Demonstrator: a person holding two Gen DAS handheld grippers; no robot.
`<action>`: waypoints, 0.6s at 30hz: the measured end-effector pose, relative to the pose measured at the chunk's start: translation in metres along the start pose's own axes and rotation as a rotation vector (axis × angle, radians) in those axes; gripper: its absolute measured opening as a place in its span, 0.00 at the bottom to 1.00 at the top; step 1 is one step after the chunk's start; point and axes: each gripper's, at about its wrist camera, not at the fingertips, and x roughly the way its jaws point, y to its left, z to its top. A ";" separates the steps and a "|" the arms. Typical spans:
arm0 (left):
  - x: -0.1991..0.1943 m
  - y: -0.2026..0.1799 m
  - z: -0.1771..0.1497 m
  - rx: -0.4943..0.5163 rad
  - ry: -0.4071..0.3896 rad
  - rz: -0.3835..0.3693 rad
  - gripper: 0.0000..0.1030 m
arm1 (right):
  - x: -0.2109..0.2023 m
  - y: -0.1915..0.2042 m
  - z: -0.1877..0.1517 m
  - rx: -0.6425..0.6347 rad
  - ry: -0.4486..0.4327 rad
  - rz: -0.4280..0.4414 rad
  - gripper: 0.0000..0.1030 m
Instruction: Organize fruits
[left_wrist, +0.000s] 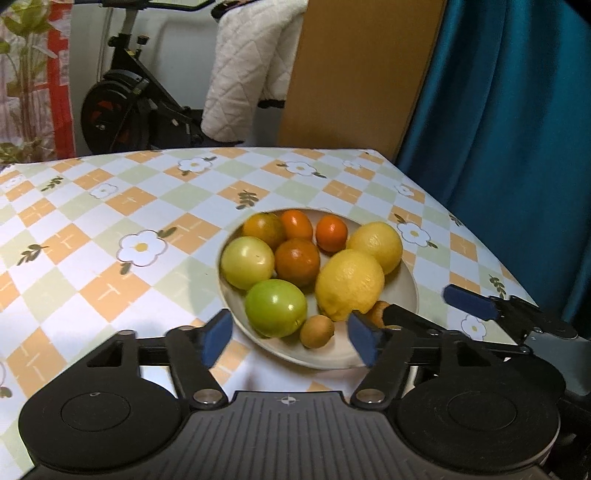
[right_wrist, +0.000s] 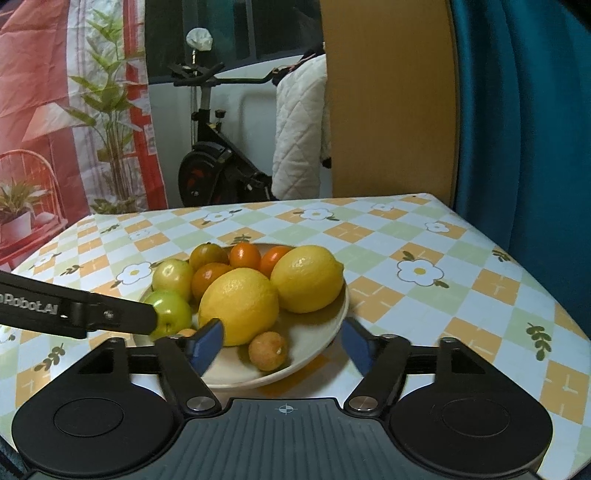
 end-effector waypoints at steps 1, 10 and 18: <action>-0.003 0.001 0.000 -0.003 -0.006 0.004 0.75 | -0.001 -0.001 0.001 0.004 -0.003 -0.001 0.77; -0.027 0.010 0.005 -0.026 -0.043 0.071 0.85 | -0.010 0.004 0.011 0.041 -0.010 0.004 0.99; -0.059 0.018 0.009 -0.018 -0.107 0.209 0.85 | -0.025 0.024 0.029 0.038 -0.022 0.008 1.00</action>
